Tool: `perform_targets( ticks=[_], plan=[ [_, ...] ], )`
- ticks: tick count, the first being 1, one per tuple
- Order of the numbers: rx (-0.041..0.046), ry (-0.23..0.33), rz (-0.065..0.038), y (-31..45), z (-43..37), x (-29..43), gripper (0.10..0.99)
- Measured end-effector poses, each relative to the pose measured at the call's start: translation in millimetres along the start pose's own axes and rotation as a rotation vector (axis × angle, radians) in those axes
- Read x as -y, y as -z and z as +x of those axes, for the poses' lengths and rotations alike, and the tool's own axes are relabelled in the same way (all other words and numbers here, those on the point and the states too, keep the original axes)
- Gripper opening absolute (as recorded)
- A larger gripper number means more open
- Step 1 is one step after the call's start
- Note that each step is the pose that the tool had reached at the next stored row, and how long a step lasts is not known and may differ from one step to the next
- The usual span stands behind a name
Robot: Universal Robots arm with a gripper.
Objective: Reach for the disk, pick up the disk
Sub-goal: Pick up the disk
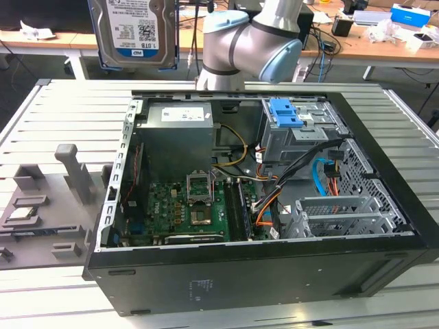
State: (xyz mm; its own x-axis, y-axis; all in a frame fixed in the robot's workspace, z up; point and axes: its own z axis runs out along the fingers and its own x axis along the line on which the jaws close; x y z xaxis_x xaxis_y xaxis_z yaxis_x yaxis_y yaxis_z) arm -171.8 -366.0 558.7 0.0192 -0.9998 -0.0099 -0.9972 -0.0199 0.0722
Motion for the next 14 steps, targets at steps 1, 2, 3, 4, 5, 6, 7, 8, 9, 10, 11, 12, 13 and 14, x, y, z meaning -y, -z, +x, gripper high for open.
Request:
perform_targets(
  ticks=[1,2,3,4,5,6,7,8,9,10,11,12,13,14],
  plan=[
    [0.0001,0.000,0.000,0.1,0.0,1.8,0.365],
    [0.0001,0.000,0.000,0.2,0.1,3.5,0.365],
    [0.0001,0.000,-0.001,0.4,0.1,5.2,0.365],
    [0.0001,0.000,-0.001,0.5,0.2,7.1,0.365],
    [0.0001,0.000,-0.001,0.6,0.2,8.8,0.365],
    [0.0001,0.000,-0.002,0.8,0.2,11.1,0.365],
    [0.0001,0.000,-0.002,0.9,0.3,13.1,0.365],
    [0.0001,0.000,-0.002,1.1,0.3,15.4,0.365],
    [0.0001,0.000,-0.003,1.2,0.3,17.2,0.365],
    [0.0001,0.000,-0.003,1.4,0.4,19.9,0.365],
    [0.0001,0.000,-0.003,1.6,0.5,22.8,0.365],
    [0.0001,0.000,-0.004,1.8,0.5,24.6,0.365],
    [0.0001,0.000,-0.004,1.9,0.5,26.1,0.365],
    [0.0001,0.000,-0.004,2.2,0.6,29.8,0.365]
  ],
)
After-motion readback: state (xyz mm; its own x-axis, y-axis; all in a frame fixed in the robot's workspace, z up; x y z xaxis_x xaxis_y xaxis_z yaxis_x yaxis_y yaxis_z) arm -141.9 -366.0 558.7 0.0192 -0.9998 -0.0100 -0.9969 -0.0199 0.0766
